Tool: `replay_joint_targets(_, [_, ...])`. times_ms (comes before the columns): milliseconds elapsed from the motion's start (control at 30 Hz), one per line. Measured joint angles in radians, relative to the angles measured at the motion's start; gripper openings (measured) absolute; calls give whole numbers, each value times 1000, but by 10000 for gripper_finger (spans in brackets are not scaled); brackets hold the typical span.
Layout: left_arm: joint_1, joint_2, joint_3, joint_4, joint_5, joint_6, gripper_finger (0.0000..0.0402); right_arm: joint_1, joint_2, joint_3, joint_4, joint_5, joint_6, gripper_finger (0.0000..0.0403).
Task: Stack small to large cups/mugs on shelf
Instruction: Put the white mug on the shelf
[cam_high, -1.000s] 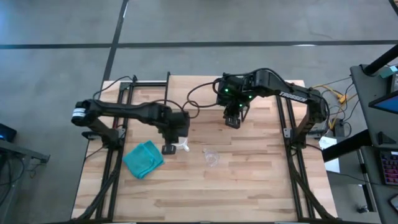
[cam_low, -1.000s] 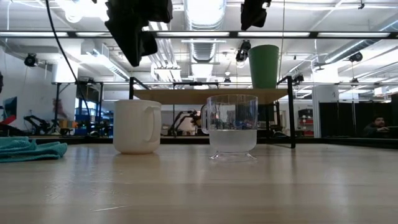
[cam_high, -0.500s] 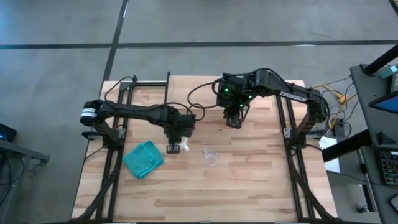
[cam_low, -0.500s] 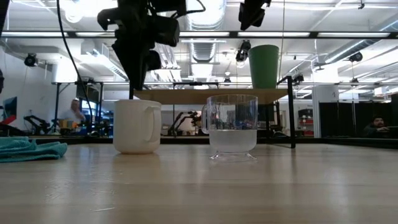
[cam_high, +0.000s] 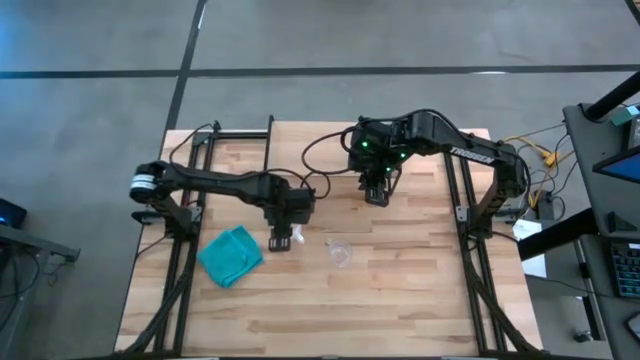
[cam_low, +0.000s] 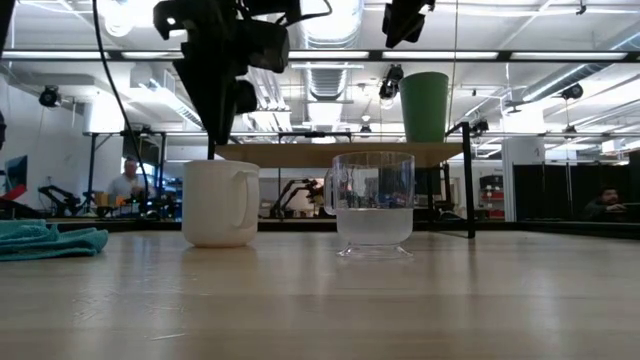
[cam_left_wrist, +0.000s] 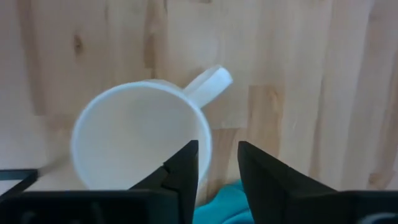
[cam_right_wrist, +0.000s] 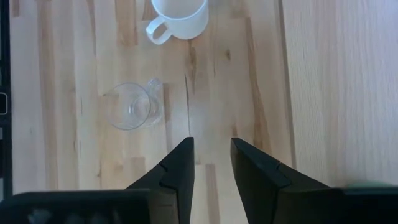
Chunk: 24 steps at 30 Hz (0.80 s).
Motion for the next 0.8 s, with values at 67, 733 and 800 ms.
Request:
replay_joint_targets(67, [-6, 12, 0, 1, 14, -1, 94, 0, 0, 0, 1, 0, 0, 100])
replay_joint_targets(733, [-13, 70, -3, 46, -85, 2, 88, 0, 0, 0, 13, 0, 15, 100])
replay_joint_targets(800, [-12, 70, -5, 60, -89, 2, 88, 0, 0, 0, 14, 0, 16, 100])
